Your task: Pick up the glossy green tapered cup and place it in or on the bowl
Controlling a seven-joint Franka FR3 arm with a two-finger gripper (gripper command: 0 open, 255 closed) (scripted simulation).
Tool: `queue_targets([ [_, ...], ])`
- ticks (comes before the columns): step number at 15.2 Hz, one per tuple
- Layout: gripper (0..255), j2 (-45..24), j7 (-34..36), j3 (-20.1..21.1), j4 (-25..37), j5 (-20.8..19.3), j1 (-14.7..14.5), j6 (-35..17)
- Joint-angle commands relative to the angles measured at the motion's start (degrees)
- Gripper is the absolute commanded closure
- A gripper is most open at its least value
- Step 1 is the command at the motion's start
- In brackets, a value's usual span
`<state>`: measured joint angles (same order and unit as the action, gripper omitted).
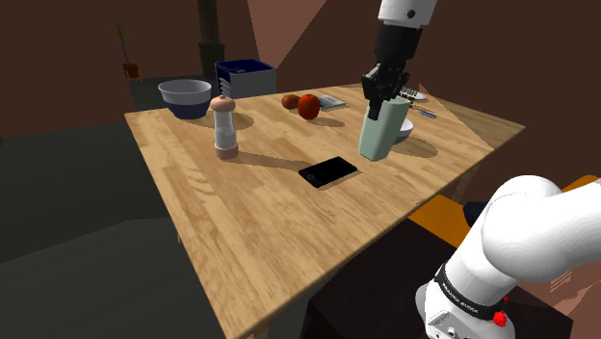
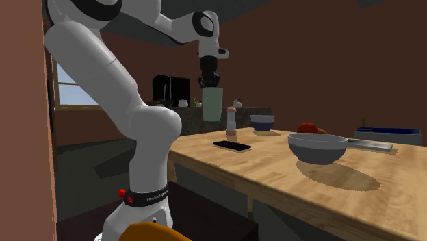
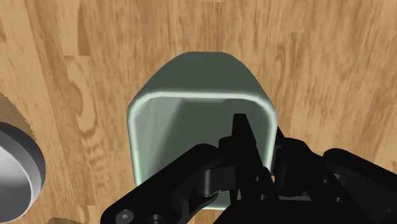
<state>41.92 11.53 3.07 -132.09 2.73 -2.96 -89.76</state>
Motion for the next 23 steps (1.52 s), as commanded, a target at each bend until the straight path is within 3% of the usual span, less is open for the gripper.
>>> queue_targets([
  [1,255,-0.5,0.2,0.1,2.0,0.0,0.0,1.5],
  [6,255,-1.5,0.2,0.0,5.9,-0.1,0.0,4.4],
  [15,255,-9.6,-11.6,-10.0,13.9,-5.9,3.2,4.2],
  [23,255,-20.4,-22.2,-18.4,25.3,-7.9,5.2,4.5],
])
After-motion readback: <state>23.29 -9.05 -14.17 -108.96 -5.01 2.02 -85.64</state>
